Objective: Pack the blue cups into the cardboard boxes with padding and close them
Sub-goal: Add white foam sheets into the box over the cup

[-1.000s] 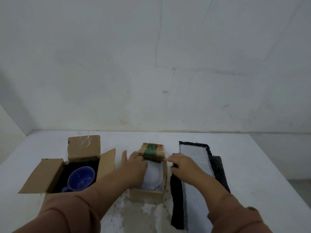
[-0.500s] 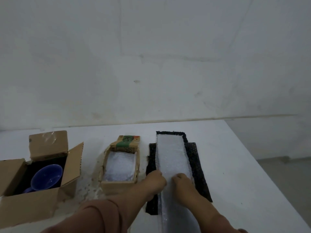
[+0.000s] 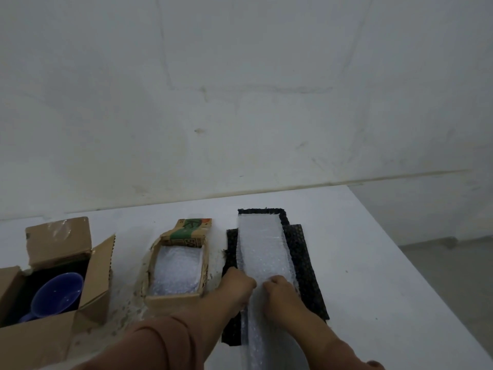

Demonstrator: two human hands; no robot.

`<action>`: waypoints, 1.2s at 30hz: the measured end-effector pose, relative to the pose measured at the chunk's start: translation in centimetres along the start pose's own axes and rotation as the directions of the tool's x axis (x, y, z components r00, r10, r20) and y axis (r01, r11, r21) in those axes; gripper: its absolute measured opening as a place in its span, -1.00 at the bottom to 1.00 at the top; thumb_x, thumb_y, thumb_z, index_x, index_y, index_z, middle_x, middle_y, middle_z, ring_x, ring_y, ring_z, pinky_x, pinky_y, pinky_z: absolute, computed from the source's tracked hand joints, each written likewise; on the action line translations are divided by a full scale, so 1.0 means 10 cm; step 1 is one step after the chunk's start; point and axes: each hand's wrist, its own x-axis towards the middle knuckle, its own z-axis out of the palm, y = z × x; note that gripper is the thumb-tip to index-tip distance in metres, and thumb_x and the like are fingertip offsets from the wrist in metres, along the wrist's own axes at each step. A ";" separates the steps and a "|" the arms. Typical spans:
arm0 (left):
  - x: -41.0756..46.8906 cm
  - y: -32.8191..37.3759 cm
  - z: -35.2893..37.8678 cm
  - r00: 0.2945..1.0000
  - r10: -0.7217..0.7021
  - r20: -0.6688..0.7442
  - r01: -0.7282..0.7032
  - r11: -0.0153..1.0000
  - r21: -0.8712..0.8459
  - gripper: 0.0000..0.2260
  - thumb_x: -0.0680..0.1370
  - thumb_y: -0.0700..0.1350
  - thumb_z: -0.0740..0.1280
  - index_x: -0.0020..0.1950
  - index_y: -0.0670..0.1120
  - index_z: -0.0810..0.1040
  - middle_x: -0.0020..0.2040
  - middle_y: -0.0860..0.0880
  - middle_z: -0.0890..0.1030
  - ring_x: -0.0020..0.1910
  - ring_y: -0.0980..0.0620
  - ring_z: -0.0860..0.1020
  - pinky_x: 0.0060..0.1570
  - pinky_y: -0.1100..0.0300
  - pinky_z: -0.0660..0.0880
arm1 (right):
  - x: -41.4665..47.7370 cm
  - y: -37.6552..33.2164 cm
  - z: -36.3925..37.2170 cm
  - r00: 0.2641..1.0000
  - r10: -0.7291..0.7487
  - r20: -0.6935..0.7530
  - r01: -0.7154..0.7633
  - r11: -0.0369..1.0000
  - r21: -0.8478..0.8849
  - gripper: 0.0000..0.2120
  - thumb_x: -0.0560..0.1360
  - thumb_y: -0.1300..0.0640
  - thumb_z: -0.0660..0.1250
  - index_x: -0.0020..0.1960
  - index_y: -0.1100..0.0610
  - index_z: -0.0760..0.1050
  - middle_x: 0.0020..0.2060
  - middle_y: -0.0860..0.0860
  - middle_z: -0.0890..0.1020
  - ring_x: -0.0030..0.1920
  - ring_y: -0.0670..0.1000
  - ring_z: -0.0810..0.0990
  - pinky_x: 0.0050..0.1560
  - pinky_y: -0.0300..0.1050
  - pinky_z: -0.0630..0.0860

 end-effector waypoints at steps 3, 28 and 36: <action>0.02 -0.03 0.01 0.996 0.081 0.023 -0.084 0.982 0.172 -0.72 0.52 -0.21 0.31 -0.38 -0.12 0.37 -0.34 -0.11 0.46 -0.29 -0.03 0.49 -0.26 0.21 0.39 | 0.00 -0.01 -0.01 1.000 0.009 -0.019 -0.010 0.999 -0.040 -0.57 0.51 0.21 0.24 0.36 0.19 0.34 0.38 0.14 0.31 0.34 0.11 0.35 0.33 -0.14 0.32; -0.56 0.47 -1.22 0.802 0.581 -0.142 -0.597 0.789 -0.145 -0.89 0.48 -0.24 0.39 -0.12 -0.02 0.59 -0.14 -0.02 0.54 -0.19 0.05 0.48 -0.22 0.27 0.41 | -0.22 -0.70 -1.08 0.831 -0.063 -0.553 0.358 0.820 0.446 -0.81 0.46 0.27 0.30 -0.01 0.02 0.56 -0.02 0.01 0.53 -0.15 -0.13 0.48 -0.24 -0.47 0.35; -0.60 0.45 -1.59 0.713 0.698 0.067 -0.606 0.661 -0.442 -0.43 0.25 -0.08 0.49 0.23 0.01 0.43 0.18 0.01 0.53 0.11 0.04 0.56 0.02 0.14 0.54 | -0.38 -1.19 -1.42 0.853 -0.180 -0.490 0.515 0.446 0.732 -0.79 0.49 0.29 0.27 -0.27 0.06 0.47 -0.14 -0.05 0.63 -0.19 -0.01 0.52 -0.21 -0.12 0.41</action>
